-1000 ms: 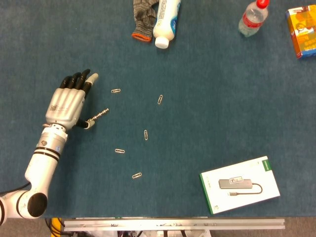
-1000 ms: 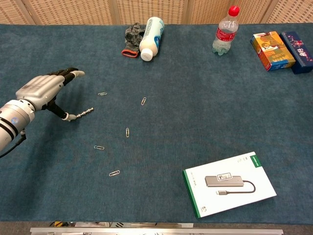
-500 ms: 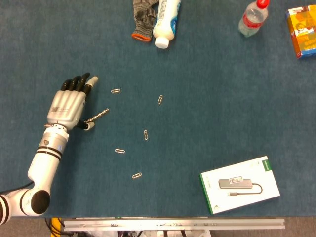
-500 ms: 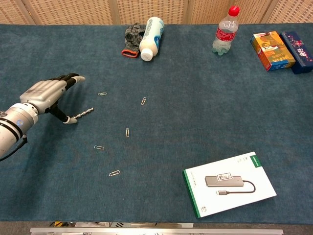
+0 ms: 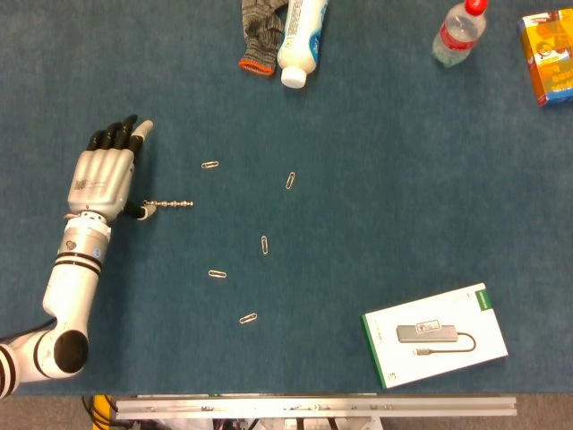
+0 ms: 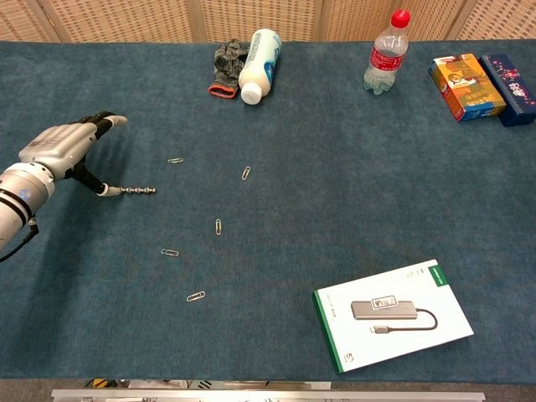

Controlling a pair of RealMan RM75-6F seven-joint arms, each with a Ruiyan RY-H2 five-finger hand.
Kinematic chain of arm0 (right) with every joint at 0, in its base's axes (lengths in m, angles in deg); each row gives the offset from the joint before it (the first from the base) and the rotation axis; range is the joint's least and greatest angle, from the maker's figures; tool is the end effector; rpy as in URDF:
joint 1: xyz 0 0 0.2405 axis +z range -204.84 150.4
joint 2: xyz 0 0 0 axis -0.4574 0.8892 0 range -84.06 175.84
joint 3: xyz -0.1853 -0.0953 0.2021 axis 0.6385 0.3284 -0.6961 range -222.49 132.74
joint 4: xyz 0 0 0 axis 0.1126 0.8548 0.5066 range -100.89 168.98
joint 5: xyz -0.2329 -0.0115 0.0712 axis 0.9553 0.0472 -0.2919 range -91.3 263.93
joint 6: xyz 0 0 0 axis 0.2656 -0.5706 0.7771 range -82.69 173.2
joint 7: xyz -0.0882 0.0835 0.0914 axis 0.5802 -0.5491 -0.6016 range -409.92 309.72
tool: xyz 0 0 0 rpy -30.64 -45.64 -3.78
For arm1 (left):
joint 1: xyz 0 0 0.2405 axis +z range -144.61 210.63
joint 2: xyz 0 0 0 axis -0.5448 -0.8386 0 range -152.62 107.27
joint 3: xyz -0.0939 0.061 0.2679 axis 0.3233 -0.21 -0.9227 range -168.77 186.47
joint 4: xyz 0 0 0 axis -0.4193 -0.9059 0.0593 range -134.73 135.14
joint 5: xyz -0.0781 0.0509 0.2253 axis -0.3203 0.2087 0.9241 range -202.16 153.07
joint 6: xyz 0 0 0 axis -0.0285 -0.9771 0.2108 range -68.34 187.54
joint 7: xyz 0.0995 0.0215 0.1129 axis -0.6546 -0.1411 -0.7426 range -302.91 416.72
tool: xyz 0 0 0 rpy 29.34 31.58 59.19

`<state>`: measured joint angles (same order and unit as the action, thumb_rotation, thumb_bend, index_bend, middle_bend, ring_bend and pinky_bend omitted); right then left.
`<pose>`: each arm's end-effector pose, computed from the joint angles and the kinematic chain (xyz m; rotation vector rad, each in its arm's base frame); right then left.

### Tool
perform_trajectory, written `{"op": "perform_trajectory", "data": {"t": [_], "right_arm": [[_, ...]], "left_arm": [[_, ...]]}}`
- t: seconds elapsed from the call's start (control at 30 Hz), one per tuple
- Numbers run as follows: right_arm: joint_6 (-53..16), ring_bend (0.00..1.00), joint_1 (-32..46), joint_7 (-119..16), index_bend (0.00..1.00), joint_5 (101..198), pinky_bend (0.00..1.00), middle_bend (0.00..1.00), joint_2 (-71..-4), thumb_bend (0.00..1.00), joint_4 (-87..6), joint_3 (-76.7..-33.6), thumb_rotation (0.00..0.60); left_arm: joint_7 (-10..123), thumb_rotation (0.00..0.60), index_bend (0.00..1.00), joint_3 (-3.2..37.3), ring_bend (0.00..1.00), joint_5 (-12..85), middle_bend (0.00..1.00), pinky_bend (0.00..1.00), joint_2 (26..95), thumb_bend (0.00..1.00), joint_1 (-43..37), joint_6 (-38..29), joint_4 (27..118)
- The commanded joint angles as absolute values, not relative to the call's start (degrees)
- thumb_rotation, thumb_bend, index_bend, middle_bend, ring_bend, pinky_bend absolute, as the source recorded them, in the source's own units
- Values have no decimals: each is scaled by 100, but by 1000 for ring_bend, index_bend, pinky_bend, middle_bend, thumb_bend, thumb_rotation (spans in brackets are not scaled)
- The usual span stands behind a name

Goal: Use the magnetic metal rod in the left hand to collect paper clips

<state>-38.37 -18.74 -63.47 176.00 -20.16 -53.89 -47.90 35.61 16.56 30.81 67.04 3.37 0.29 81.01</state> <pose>-0.3487 -0.2184 0.1322 1.4210 -1.0081 1.1093 -0.2890 0.3342 -0.0457 -1.5835 -1.1564 -0.6802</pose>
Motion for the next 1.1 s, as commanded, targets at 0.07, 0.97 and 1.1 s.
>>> {"op": "perform_trajectory", "data": {"t": [0.07, 0.97, 1.1], "right_arm": [[-3853, 289, -1884, -6362, 362, 17599, 438, 387, -2002, 122, -5397, -4792, 600], [-3850, 289, -1903, -6482, 362, 17579, 438, 387, -1978, 122, -5359, -4795, 600], [-3855, 289, -1899, -6485, 362, 17574, 438, 388, -1965, 122, -5364, -4808, 600]], "left_arm": [[3772, 600, 0, 1599, 0, 3324, 0, 77, 6608, 0, 450, -132, 8368], [4140, 600, 384, 1489, 0, 3709, 0, 3, 6276, 17, 470, -43, 9049], [4055, 600, 383, 1475, 0, 3680, 0, 3, 6304, 29, 436, -14, 9047]]}}
